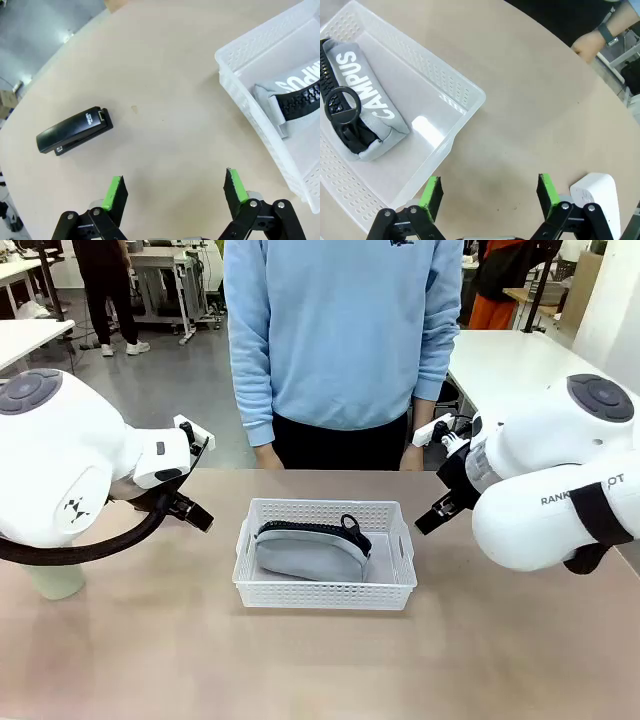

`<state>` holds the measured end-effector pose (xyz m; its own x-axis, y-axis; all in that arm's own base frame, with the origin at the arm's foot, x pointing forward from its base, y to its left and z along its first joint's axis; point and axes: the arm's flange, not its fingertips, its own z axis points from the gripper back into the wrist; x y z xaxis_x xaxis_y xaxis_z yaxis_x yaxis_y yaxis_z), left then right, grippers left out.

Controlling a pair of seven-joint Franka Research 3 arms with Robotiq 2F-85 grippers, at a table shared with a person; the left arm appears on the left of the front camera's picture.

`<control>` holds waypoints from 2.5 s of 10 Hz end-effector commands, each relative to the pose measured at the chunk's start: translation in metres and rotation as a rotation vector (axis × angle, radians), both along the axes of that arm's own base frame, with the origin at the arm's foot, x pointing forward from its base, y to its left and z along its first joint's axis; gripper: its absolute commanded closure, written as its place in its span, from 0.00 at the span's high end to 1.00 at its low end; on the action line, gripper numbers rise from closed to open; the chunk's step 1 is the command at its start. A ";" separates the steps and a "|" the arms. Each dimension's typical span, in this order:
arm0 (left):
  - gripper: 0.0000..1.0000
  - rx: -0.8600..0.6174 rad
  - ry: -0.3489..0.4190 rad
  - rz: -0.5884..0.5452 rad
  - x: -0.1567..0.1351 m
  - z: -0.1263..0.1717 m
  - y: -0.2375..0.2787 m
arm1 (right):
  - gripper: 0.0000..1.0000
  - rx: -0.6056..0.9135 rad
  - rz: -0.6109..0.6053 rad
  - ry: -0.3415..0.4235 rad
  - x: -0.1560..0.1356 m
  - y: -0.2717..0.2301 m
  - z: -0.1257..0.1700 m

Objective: Efficiently arrange items inside the basket to fit them all.
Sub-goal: Pick up the Digital clock and place it inside the Organizing basket.

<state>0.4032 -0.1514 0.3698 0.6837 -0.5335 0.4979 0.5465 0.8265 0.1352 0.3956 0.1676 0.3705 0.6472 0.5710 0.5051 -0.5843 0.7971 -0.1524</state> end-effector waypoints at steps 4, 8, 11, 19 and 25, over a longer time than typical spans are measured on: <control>1.00 0.000 0.000 0.000 0.000 0.000 0.000 | 1.00 0.000 0.000 0.000 0.000 0.000 0.000; 1.00 0.000 0.000 0.000 0.000 0.000 0.000 | 1.00 0.000 0.000 0.000 0.000 0.000 0.000; 1.00 0.000 0.000 0.000 0.000 0.000 0.000 | 1.00 0.000 0.000 0.000 0.000 0.000 0.000; 1.00 -0.174 0.160 -0.050 -0.017 0.026 0.017 | 1.00 0.070 0.000 0.182 -0.015 -0.033 0.036; 1.00 -0.646 0.121 -0.099 -0.066 0.090 0.215 | 1.00 0.725 -0.208 0.342 -0.076 -0.257 0.109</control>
